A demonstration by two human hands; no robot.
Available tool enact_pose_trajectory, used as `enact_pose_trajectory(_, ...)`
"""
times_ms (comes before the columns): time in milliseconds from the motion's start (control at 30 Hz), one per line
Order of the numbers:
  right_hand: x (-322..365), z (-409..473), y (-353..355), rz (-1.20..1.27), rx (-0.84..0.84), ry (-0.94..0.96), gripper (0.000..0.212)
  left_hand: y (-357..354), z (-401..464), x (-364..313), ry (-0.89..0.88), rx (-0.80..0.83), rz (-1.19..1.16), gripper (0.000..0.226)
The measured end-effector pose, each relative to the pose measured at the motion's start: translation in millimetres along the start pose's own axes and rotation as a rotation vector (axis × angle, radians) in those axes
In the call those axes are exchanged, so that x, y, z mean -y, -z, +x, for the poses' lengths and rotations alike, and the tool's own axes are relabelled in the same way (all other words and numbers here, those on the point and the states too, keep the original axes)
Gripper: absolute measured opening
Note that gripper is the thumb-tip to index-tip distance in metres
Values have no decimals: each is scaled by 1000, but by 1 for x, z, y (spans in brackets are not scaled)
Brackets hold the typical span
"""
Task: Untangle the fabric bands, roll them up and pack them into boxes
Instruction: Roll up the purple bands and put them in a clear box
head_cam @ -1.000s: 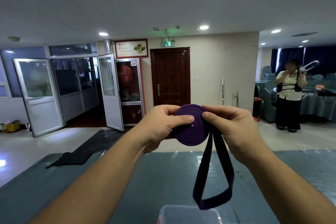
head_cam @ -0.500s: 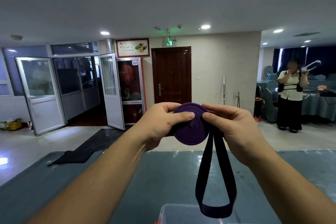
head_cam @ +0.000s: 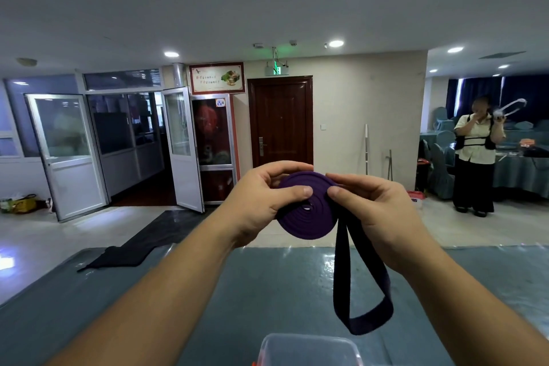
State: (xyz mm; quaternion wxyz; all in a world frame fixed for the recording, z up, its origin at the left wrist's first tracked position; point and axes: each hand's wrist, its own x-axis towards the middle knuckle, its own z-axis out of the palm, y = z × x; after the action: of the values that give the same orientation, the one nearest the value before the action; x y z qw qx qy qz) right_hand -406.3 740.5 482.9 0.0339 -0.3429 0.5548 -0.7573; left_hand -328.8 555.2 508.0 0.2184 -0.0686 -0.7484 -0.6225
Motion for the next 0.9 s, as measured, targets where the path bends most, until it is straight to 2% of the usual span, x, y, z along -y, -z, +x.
enact_pose_trajectory(133,-3,1,1,106,-13,-49,25,-6,-3,11,7,-50,-120,37)
enact_pose_trajectory(300,-2,3,3,53,39,-80,42,3,-4,7,-30,89,128,41)
enact_pose_trajectory(467,-8,0,-2,118,0,-40,35,3,-6,8,-65,45,89,38)
enact_pose_trajectory(533,-9,-1,-2,95,1,-28,37,1,-6,13,-85,-5,41,38)
enact_pose_trajectory(633,-8,0,2,40,-5,-20,28,-1,-6,17,-75,-46,1,38)
enact_pose_trajectory(800,-2,0,3,-42,46,1,26,6,-7,5,-46,90,157,43)
enact_pose_trajectory(900,-4,0,1,-3,31,13,29,4,-6,6,-79,56,108,40)
